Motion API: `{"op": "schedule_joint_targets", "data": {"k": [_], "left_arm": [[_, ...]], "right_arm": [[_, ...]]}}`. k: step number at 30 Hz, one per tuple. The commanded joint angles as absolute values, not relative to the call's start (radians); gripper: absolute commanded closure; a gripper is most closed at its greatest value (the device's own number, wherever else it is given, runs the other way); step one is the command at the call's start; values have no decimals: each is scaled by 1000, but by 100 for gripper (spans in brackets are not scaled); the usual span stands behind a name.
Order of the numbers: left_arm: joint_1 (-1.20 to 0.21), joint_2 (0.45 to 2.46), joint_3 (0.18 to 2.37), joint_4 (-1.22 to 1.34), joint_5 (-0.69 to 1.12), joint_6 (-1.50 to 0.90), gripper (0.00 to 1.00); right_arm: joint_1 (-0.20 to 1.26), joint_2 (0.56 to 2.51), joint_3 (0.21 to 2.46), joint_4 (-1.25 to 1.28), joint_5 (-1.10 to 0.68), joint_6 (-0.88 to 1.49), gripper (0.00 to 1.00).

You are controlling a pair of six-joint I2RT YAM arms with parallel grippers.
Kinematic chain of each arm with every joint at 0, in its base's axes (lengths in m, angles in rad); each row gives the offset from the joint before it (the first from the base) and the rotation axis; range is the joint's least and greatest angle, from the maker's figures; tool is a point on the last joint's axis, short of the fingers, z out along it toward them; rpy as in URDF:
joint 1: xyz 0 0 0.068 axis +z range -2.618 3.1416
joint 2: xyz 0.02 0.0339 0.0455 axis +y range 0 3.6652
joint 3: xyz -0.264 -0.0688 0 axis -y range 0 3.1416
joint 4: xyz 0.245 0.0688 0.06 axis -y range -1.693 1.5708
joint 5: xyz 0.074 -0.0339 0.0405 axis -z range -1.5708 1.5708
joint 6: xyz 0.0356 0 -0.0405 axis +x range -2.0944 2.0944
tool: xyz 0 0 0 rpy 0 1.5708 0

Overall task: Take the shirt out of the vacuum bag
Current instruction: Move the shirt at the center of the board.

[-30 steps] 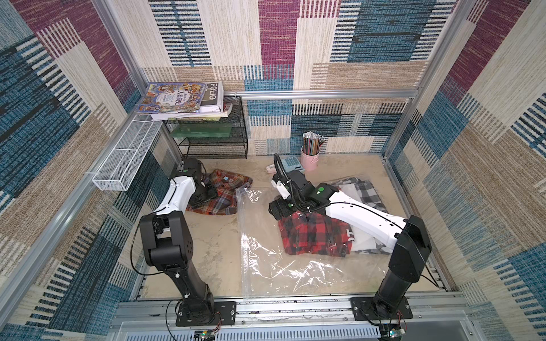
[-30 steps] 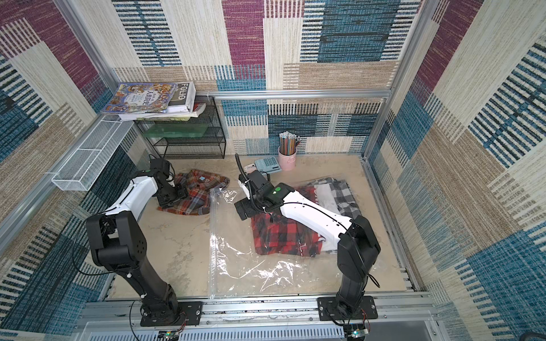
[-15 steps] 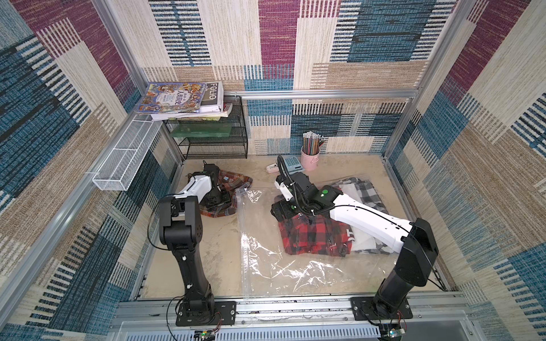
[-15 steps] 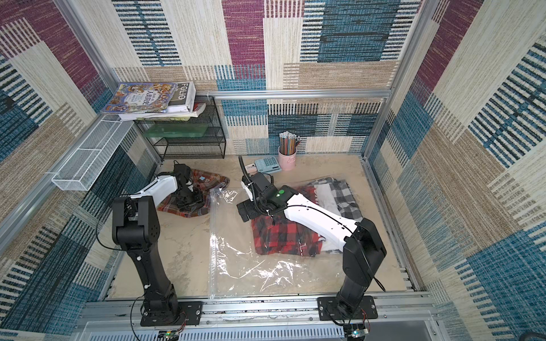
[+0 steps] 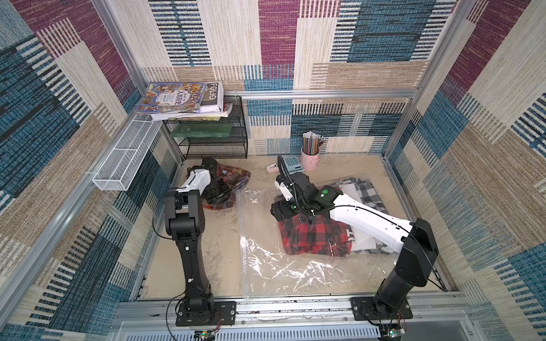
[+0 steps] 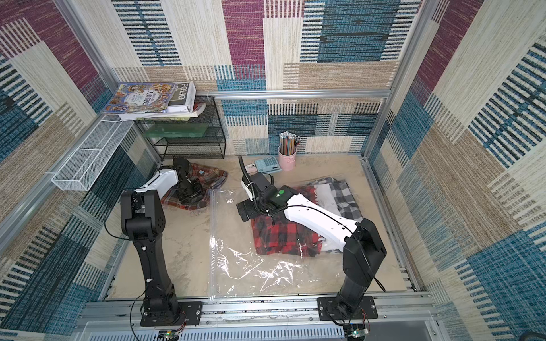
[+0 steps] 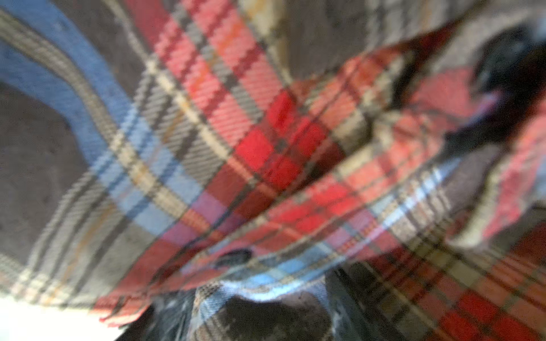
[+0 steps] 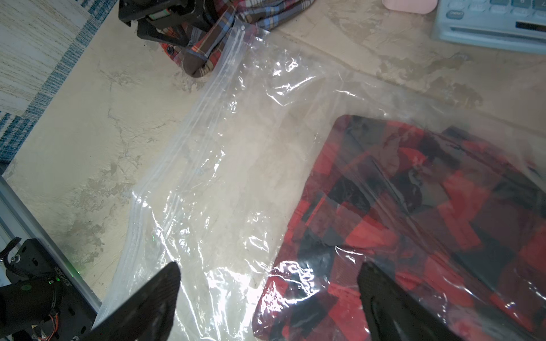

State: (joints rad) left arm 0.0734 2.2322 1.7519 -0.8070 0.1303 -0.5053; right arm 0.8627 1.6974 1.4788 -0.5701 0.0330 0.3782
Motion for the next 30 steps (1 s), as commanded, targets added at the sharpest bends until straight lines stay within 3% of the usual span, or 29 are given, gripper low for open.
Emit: {"op": "schedule_joint_targets", "data": {"k": [1,10,20,30], "left_arm": [[65,2285,1757,-758,206,-597,29],[26,2165,1604,-638,290,-687,28],[43,1799,1527,-754,204,-612,25],[43,1362,1032,-741,298,-651,27]], "right_arm": [[864,1696,1482,-558,31,388,4],[889,1732,1505,-544,1,396,4],[931,1741,1530,-518,-65,421,4],[1033,1951,1804,-691,-123,506,3]]}}
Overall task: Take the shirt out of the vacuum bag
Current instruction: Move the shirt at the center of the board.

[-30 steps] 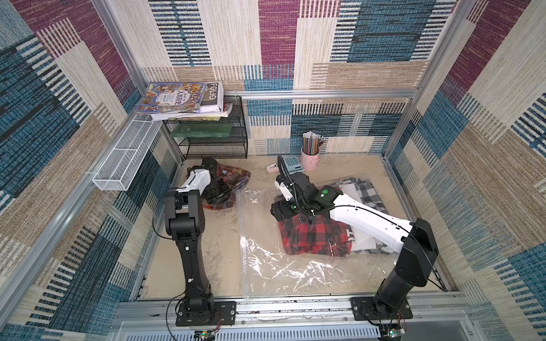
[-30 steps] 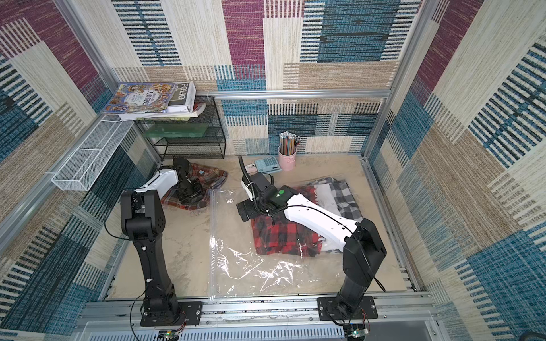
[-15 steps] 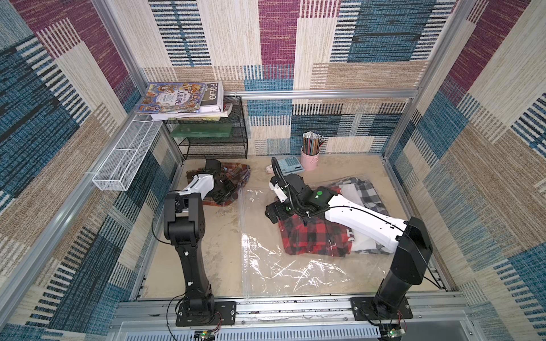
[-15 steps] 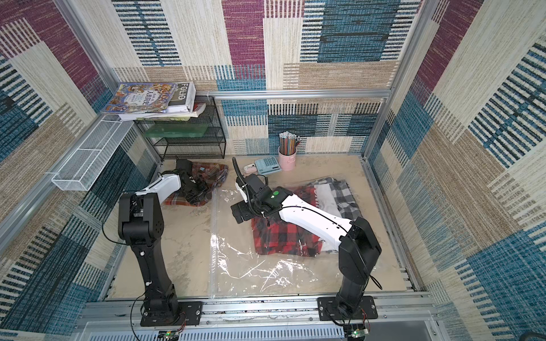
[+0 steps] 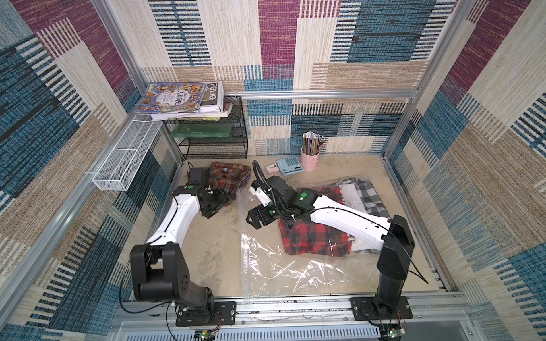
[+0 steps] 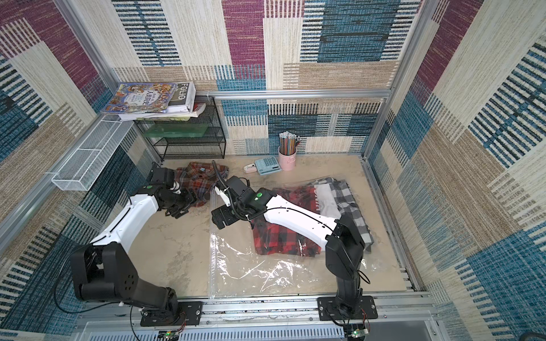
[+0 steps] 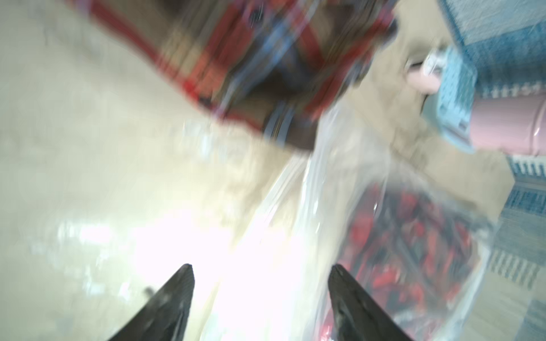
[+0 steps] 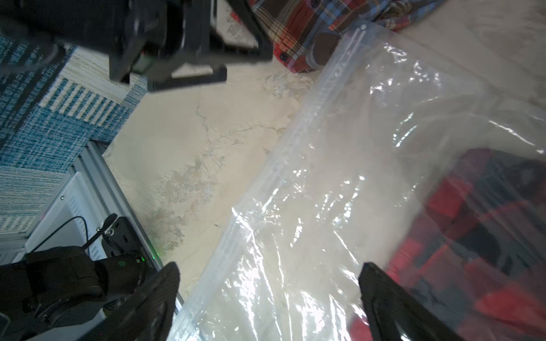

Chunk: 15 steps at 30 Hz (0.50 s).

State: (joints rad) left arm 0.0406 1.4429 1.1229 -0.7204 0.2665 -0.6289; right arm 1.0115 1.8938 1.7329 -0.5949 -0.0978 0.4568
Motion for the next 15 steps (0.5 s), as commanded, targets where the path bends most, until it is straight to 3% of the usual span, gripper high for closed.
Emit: {"op": "schedule_joint_targets", "data": {"k": [1,7,15], "left_arm": [[43,1328,995,-746,288,-655,27],[61,1173,841,-756,277,-689,35],[79,1097,795,-774,269,-699,54]], "right_arm": [[1035,1998,1867,-748,-114,528,2],[1087,2244,2233,-1031,-16,565,0],[1065,2349,2332,-1052,14,553,2]]}}
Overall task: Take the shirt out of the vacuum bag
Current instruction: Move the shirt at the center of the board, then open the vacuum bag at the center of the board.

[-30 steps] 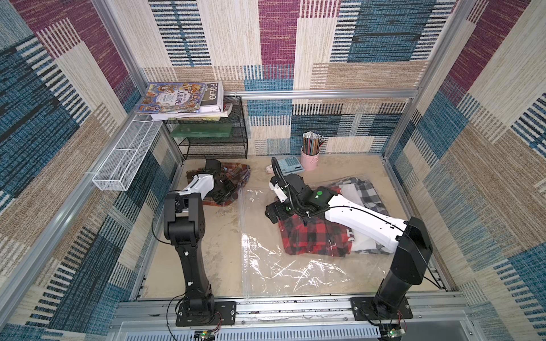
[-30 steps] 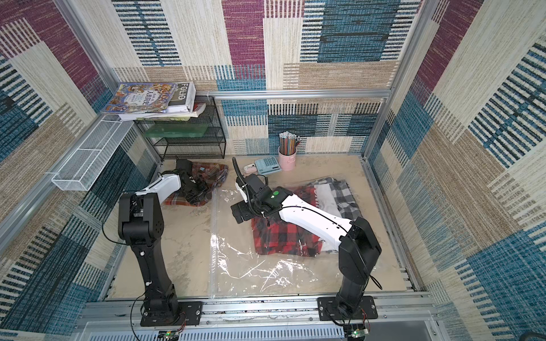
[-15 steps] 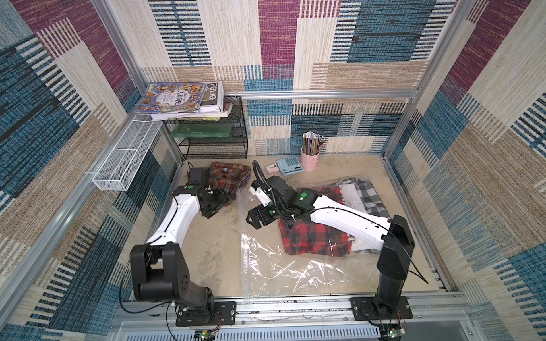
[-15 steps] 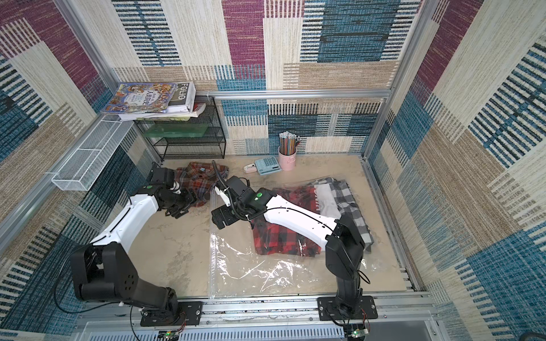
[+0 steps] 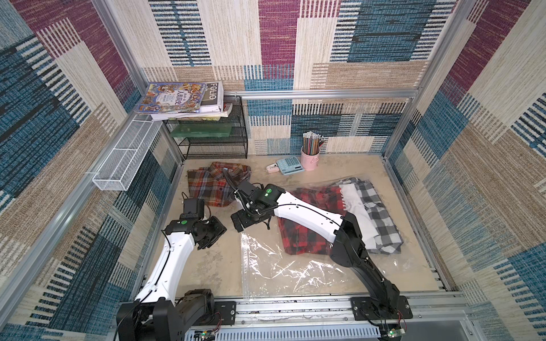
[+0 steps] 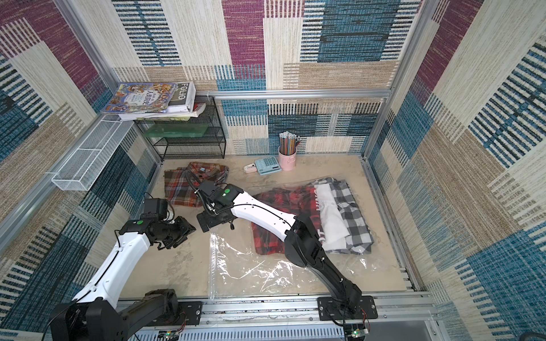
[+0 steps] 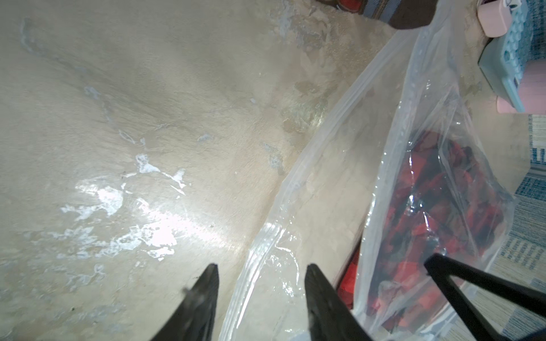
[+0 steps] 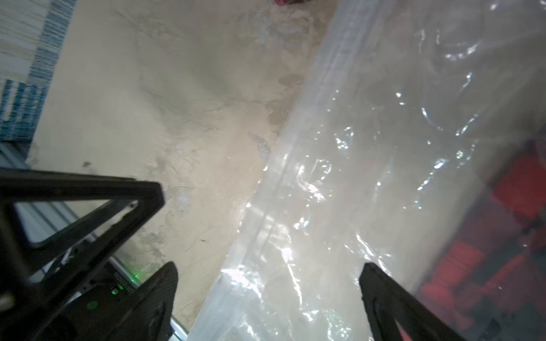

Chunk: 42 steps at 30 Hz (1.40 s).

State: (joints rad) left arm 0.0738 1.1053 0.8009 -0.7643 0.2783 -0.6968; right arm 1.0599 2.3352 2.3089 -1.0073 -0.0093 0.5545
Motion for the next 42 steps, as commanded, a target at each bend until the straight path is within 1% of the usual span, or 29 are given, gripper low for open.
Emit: {"op": "schedule_joint_targets", "data": {"k": [1,8,12,23,27,29,30,33,34,36,39,42], "left_arm": [[80,1092,790,-773,270,-698,57],[86,1058,745,-761,271,-697,66],[89,1050,720,-746,286,-698,70],[89,1055,668,-695,328,-696,71],[86,1055,663,-673,339,-691,71],[78,1067,668,-656,353,-687,71],[67,1075,672,-649,360,-685,71],[18,1093,684,-618,368,-693,70],[0,1098,687,-602,372,-703,69],[-44,1110,700,-576,379,-725,68],[-127,1133,754,-554,383,-750,66],[-184,1157,808,-539,394,-771,65]], "right_arm": [[1066,2360,2348,-1052,17,549,2],[1073,2411,2397,-1057,37,548,3],[1076,2434,2410,-1050,94,546,3],[1109,2508,2461,-1078,248,525,5],[1111,2500,2459,-1111,327,527,9],[1105,2485,2445,-1119,369,530,15],[1101,2476,2431,-1124,399,544,19],[1061,2445,2395,-1155,425,595,36],[1049,2434,2393,-1170,414,618,47],[1003,2410,2381,-1187,402,637,66],[990,2346,2313,-1153,405,633,85],[979,2290,2257,-1132,385,644,99]]}}
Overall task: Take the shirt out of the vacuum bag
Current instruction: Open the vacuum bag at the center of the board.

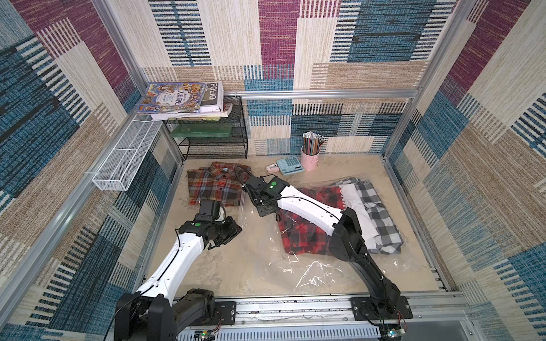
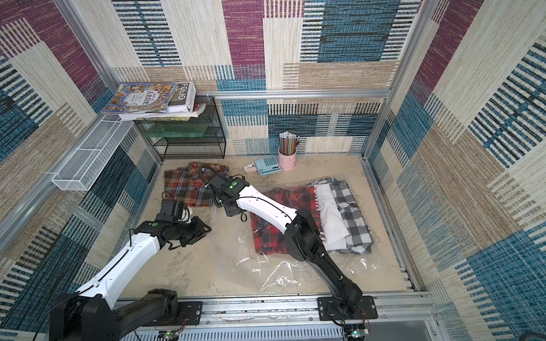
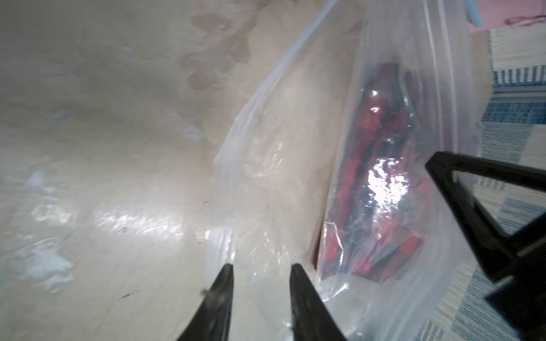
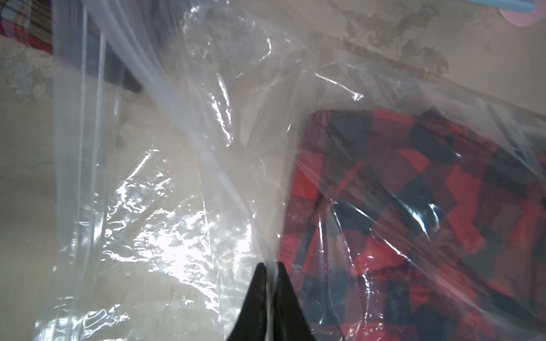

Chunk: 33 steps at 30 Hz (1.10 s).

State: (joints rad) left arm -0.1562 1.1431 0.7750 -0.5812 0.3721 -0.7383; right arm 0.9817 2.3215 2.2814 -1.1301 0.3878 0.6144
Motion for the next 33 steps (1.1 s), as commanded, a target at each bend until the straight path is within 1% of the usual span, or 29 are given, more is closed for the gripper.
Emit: {"op": "schedule_joint_targets", "data": {"k": [1,3,6,9,12,15,19,24,26,33], "left_arm": [[-191,1169,823,-537,409,-776,65],[-204,1186,846,-518,451,-797,64],[-262,1242,905,-485,505,-806,62],[-313,1339,959,-505,529,-806,65],[-354,1385,950,-460,515,-833,65],[-399,1447,979,-410,519,-847,63],[-427,1544,1034,-398,526,-842,63],[-452,1623,1035,-420,510,-800,61],[-461,1642,1013,-401,504,-802,58],[-485,1688,921,-194,487,-875,39]], "right_arm": [[975,2275,2248,-1135,385,649,100],[974,2246,2236,-1138,385,652,100],[974,2204,2225,-1139,379,654,100],[971,2164,2223,-1150,373,668,100],[968,2119,2215,-1149,367,677,100],[971,2089,2216,-1142,343,681,100],[979,2070,2220,-1153,326,686,100],[976,2050,2214,-1165,326,692,100],[976,2042,2217,-1161,324,690,100],[968,2020,2217,-1149,311,686,100]]}}
